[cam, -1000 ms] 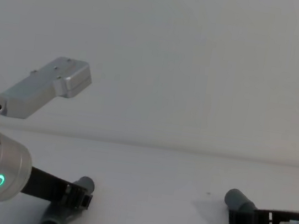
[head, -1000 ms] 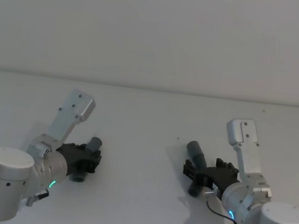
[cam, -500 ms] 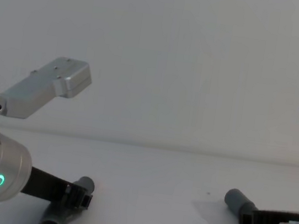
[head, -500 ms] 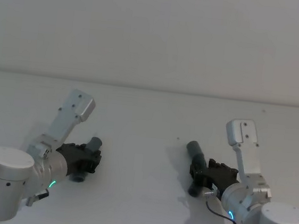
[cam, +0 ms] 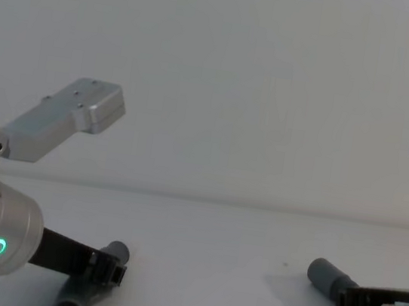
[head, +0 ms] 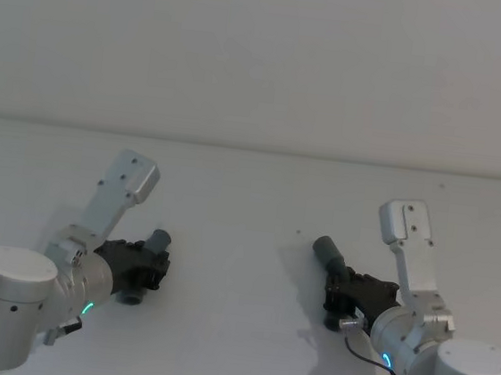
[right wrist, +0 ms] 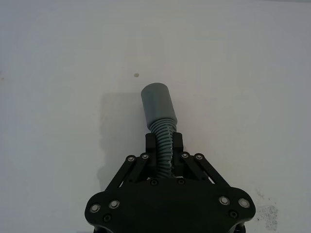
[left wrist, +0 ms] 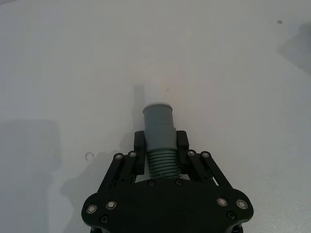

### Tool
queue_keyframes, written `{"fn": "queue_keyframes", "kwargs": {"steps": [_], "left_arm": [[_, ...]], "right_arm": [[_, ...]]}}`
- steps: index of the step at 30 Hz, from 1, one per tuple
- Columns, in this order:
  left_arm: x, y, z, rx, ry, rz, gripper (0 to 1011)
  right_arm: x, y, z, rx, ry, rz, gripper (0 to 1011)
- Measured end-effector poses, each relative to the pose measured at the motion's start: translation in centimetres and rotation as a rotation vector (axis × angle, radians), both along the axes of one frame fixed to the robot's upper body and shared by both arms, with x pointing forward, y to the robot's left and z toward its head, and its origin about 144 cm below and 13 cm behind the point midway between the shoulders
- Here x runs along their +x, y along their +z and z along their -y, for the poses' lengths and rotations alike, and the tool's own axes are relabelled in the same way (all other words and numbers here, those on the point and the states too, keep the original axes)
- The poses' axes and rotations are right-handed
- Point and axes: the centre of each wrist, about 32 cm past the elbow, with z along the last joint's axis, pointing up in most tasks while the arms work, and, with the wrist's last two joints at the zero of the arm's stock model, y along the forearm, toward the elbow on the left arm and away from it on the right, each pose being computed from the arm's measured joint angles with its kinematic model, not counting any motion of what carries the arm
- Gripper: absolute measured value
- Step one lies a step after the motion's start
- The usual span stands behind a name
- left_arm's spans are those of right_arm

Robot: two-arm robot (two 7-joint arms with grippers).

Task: Use both hands to pick up one end of the pipe from the table, align the ends, and insert them.

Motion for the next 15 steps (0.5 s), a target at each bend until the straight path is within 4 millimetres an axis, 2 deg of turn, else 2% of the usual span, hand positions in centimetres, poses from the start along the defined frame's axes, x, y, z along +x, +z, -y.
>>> {"fn": "queue_keyframes", "kwargs": {"steps": [15], "left_arm": [[0.00, 0.00, 0.00, 0.000, 0.000, 0.000, 358]], "right_arm": [[0.00, 0.00, -0.01, 0.000, 0.000, 0.000, 157]]}}
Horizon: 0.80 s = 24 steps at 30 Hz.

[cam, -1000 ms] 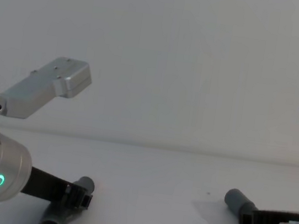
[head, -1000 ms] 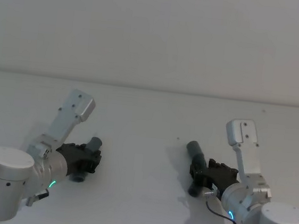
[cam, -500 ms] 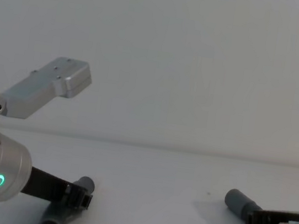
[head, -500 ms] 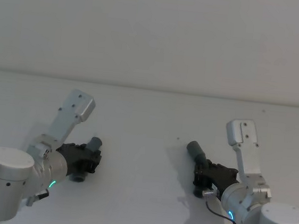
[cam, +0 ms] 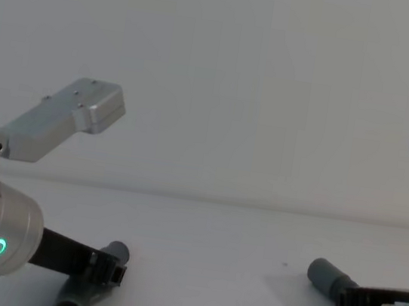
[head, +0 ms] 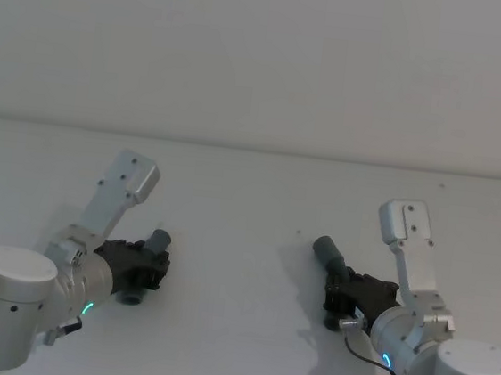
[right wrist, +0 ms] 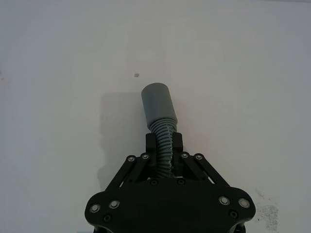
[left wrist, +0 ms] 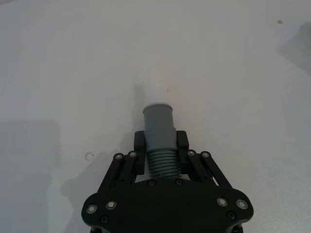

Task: Use both hands to pick up one end of the pipe from the table, align the ends, and insert them.

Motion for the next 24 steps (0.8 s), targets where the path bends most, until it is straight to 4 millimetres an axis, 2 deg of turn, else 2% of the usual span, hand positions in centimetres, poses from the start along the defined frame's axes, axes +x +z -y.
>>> {"fn": "queue_keyframes", "kwargs": {"steps": [11, 24], "left_arm": [[0.2, 0.1, 0.2, 0.009, -0.011, 0.005, 358], [0.7, 1.3, 0.4, 0.059, -0.050, 0.075, 358]], "right_arm": [[0.0, 0.1, 0.1, 0.008, 0.007, 0.005, 156], [-0.3, 0.9, 1.6, 0.085, 0.087, 0.093, 156]]}}
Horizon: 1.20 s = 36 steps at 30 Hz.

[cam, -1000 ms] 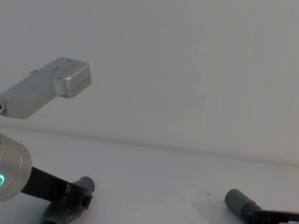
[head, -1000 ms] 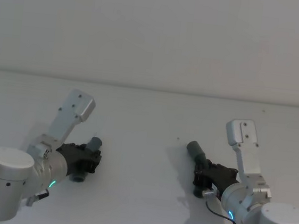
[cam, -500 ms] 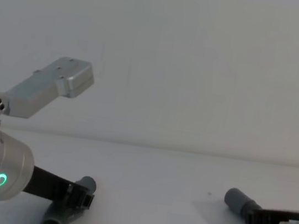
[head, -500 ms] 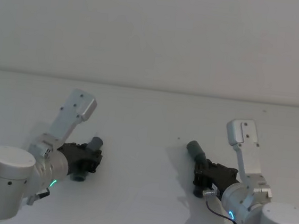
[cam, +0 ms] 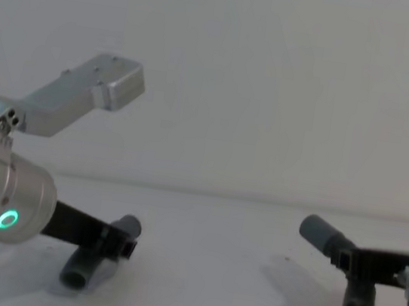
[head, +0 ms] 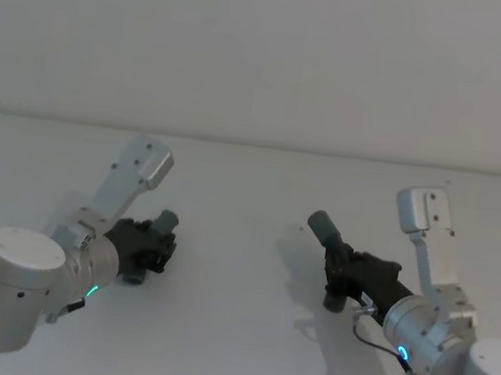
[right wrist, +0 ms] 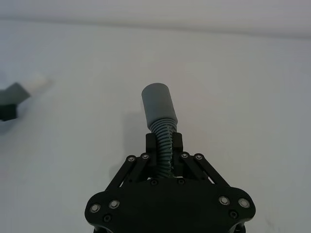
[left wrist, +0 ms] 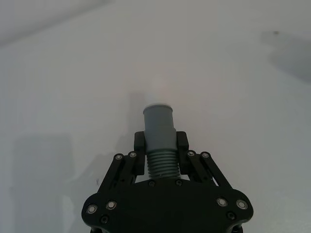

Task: Use both hands to pick up one end of the pipe from the table, align the ends, and insert them.

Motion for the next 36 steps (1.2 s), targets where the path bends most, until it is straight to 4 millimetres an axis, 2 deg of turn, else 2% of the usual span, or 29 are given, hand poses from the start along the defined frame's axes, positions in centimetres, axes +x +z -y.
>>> {"fn": "queue_keyframes", "kwargs": {"steps": [18, 36], "left_arm": [[0.6, 2.1, -1.2, 0.038, -0.183, 0.142, 358], [1.5, 2.9, -4.5, -0.015, -0.429, 0.137, 358]], "right_arm": [[0.0, 0.0, 3.9, 0.052, 0.230, 0.213, 156], [0.3, -2.1, 8.7, 0.003, 0.474, 0.413, 157]]}}
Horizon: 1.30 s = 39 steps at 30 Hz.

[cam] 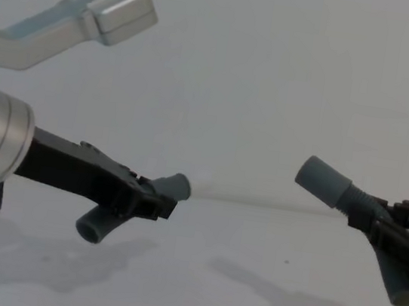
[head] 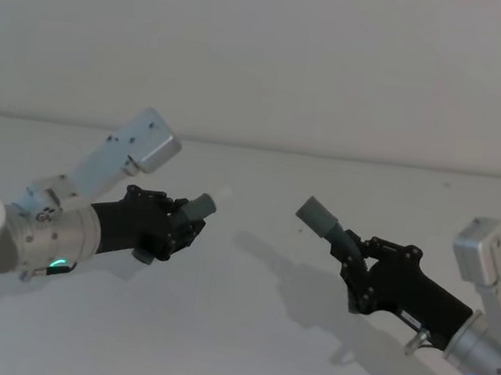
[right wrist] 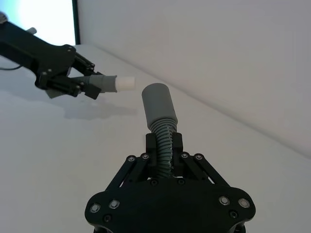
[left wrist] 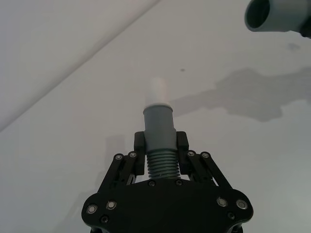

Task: Use both hands to pick up one end of the pipe from the table, align the ends, and insert them.

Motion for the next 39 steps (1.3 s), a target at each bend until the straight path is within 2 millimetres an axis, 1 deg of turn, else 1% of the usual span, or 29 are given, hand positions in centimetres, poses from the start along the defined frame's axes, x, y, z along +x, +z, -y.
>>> {"fn": "queue_keyframes", "kwargs": {"steps": [9, 19, 26, 39], "left_arm": [[0.3, 0.5, -1.6, -0.009, -0.102, -0.024, 358], [0.8, 1.2, -2.7, -0.050, -0.199, -0.042, 358], [1.4, 1.8, -3.0, -0.066, -0.266, -0.058, 358], [2.6, 2.8, -3.0, -0.045, -0.360, -0.121, 358]], "right_arm": [[0.3, -1.6, 1.9, -0.002, 0.067, 0.094, 157], [0.7, -3.0, 3.7, 0.001, 0.141, 0.168, 156], [0.8, -3.4, 4.5, -0.014, 0.169, 0.216, 157], [0.9, -3.6, 4.9, -0.069, 0.173, 0.300, 156]]}}
